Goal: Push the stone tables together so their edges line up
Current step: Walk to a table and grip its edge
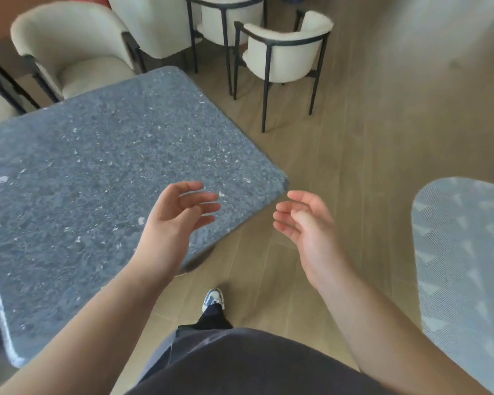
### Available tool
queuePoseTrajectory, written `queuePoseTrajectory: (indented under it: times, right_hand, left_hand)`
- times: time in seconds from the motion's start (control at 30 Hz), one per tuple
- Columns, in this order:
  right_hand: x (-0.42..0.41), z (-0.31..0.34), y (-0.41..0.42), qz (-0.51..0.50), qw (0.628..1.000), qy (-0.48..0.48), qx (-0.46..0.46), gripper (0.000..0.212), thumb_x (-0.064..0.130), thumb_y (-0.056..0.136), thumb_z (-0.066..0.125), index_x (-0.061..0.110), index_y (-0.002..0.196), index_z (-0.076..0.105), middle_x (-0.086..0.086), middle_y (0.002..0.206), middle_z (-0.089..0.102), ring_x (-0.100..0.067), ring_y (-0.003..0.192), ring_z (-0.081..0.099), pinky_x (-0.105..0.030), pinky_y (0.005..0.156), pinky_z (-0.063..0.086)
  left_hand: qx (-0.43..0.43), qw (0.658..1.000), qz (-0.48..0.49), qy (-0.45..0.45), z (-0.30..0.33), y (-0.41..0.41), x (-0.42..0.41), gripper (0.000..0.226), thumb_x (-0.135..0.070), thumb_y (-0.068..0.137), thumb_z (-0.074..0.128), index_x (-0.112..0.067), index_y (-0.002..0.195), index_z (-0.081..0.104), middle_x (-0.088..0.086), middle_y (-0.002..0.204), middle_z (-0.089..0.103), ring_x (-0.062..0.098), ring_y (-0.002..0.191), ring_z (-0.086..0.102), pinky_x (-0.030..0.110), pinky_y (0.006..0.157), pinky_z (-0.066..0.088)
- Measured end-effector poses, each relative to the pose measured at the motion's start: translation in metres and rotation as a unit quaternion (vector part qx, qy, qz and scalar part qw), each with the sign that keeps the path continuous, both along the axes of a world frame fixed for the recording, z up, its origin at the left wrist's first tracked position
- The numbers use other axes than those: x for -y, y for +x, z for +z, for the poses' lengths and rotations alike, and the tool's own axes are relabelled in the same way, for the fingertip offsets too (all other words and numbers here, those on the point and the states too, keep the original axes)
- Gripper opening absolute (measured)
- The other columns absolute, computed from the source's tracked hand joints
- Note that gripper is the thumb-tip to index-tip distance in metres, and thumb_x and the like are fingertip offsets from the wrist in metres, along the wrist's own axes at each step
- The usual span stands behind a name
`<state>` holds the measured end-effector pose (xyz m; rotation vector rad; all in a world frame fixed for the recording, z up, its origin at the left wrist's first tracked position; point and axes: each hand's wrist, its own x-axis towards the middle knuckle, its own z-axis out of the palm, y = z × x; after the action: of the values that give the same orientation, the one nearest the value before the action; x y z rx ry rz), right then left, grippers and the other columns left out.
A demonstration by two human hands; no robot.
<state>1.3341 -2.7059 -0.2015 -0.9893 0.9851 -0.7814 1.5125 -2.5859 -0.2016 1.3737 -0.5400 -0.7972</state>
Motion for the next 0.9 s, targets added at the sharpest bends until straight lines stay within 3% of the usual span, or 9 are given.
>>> queuePoseTrajectory:
  times: [0.3,0.53,0.7,0.9]
  right_hand:
    - [0.095,0.040,-0.032,0.020,0.979,-0.202,0.000,0.033,0.007,0.086,0.046,0.017,0.115,0.059,0.000,0.096,0.068,-0.015,0.094,0.067,-0.038,0.093,0.057]
    - [0.215,0.029,-0.033,0.003,0.970,-0.239,-0.032,0.033,0.000,0.087,0.045,0.014,0.115,0.057,-0.006,0.099,0.066,-0.020,0.095,0.065,-0.040,0.091,0.056]
    - [0.321,0.024,-0.029,0.021,0.966,-0.239,-0.091,0.041,-0.018,0.093,0.041,0.011,0.116,0.057,-0.008,0.100,0.066,-0.026,0.098,0.066,-0.041,0.092,0.056]
    - [0.427,0.039,-0.025,-0.014,0.962,-0.266,-0.068,0.035,-0.004,0.091,0.044,0.017,0.116,0.058,-0.003,0.100,0.068,-0.020,0.099,0.068,-0.039,0.091,0.056]
  left_hand:
    - [0.125,0.988,-0.066,-0.062,0.022,-0.019,0.107,0.035,0.005,0.094,0.045,-0.015,0.121,0.054,0.005,0.115,0.071,0.023,0.111,0.069,0.036,0.094,0.057]
    - [0.113,0.983,-0.106,-0.100,-0.001,-0.017,0.243,0.037,0.000,0.093,0.044,-0.016,0.124,0.054,0.006,0.118,0.070,0.026,0.115,0.067,0.037,0.096,0.055]
    - [0.082,0.986,-0.108,-0.093,-0.008,-0.007,0.351,0.038,0.000,0.093,0.044,-0.018,0.124,0.054,0.005,0.118,0.070,0.026,0.115,0.067,0.039,0.098,0.055]
    - [0.089,0.987,-0.084,-0.102,0.016,0.002,0.462,0.037,0.000,0.090,0.045,-0.019,0.119,0.056,0.005,0.113,0.071,0.026,0.110,0.069,0.045,0.095,0.057]
